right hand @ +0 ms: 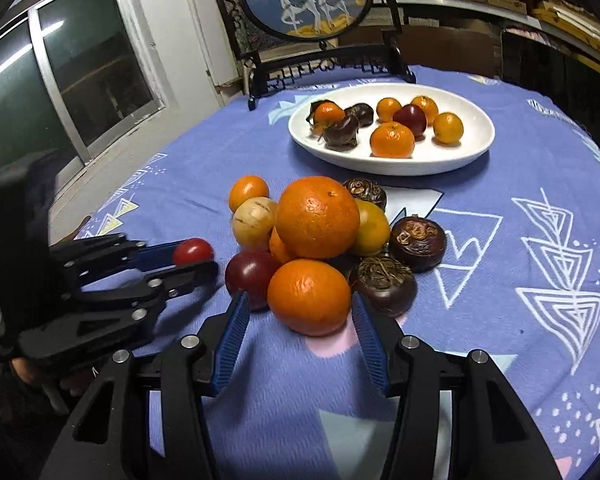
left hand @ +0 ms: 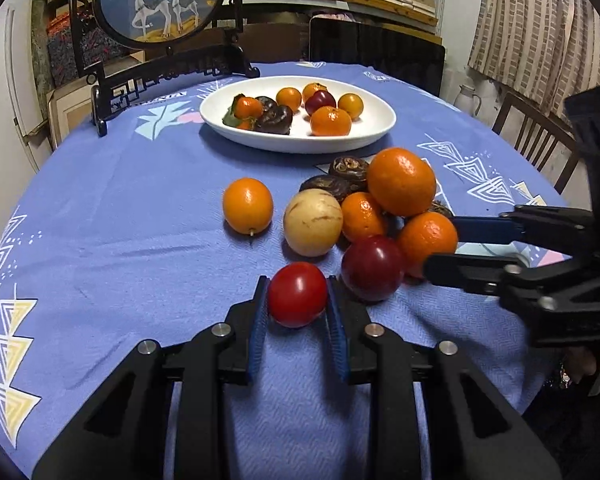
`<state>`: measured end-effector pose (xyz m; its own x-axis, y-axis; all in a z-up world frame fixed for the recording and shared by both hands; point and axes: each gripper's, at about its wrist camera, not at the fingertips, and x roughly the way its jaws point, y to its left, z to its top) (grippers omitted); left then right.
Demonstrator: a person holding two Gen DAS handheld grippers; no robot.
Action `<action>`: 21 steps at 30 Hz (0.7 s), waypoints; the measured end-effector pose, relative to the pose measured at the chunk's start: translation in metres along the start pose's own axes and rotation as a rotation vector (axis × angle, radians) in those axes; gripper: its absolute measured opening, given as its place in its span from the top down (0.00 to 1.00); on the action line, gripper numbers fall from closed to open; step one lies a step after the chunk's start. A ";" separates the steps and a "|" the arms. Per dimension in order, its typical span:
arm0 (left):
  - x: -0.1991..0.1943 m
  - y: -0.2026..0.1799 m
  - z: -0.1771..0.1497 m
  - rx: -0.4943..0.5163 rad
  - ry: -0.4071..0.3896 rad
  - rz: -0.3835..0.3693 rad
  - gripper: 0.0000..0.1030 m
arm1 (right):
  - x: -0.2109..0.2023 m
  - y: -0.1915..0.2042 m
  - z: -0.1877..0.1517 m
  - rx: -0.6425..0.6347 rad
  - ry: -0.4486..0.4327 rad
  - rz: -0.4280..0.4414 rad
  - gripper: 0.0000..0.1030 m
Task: Organize fruits
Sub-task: 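Grasp a red plum with the left tool while the right tool grasps an orange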
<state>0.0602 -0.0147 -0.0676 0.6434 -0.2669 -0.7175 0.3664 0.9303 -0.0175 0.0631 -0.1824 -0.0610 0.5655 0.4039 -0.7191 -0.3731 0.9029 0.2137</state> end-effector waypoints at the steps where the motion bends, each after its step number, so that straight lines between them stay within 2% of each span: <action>1: -0.001 0.001 0.000 -0.001 -0.002 0.000 0.74 | 0.002 0.000 0.001 0.009 -0.001 -0.006 0.48; 4: -0.002 0.003 -0.002 -0.008 -0.003 0.003 0.74 | 0.008 0.000 0.004 0.021 0.003 -0.006 0.51; 5: -0.002 0.004 -0.002 -0.011 -0.001 0.003 0.74 | 0.008 -0.002 0.003 0.027 -0.003 -0.009 0.56; 14: -0.017 0.007 0.003 -0.025 -0.024 0.003 0.74 | -0.018 -0.018 -0.014 0.064 -0.021 0.069 0.57; 21: -0.030 -0.003 0.026 -0.005 -0.063 -0.018 0.74 | -0.065 -0.042 -0.002 0.082 -0.124 0.077 0.57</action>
<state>0.0575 -0.0157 -0.0278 0.6781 -0.2987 -0.6715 0.3750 0.9264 -0.0334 0.0400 -0.2467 -0.0243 0.6259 0.4826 -0.6127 -0.3602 0.8756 0.3218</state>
